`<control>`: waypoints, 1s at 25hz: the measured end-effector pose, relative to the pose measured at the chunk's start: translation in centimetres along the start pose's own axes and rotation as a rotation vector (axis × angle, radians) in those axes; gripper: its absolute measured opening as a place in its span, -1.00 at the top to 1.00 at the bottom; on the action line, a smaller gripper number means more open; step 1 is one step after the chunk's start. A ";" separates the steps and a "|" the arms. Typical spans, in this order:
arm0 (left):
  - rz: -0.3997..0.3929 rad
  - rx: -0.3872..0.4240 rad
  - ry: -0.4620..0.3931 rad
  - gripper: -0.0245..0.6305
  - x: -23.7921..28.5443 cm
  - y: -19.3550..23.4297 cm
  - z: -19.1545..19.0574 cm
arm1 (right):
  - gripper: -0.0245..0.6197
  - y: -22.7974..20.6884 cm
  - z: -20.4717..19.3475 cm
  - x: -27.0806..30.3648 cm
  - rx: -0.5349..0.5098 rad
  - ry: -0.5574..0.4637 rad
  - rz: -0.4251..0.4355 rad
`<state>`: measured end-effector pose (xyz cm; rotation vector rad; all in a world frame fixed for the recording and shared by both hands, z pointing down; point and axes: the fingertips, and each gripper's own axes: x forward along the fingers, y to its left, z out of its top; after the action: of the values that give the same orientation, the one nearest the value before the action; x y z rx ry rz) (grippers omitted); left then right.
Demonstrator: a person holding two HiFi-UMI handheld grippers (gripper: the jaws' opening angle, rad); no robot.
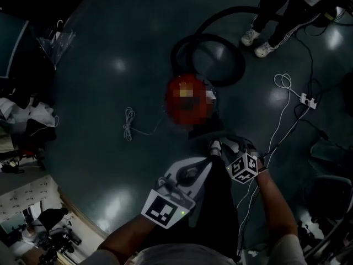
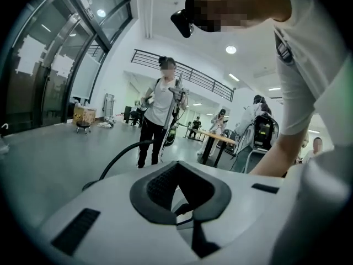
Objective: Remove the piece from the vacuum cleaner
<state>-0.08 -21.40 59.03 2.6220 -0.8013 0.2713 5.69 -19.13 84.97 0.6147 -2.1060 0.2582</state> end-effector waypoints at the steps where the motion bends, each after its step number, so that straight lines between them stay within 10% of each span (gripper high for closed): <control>1: -0.007 0.018 0.033 0.91 0.4 0.4 -1.4 | 0.58 0.0 -1.6 2.2 -0.046 0.037 0.019; 11: -0.004 0.003 0.179 0.91 2.0 2.9 -9.9 | 0.49 0.3 -10.4 15.2 -0.255 0.233 0.175; 25: -0.016 -0.012 0.197 0.91 2.9 2.2 -11.7 | 0.78 1.3 -11.6 16.8 -0.443 0.233 0.204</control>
<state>0.18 -19.69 71.18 2.5400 -0.7122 0.5098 5.40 -18.92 105.41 0.1011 -1.9134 -0.0276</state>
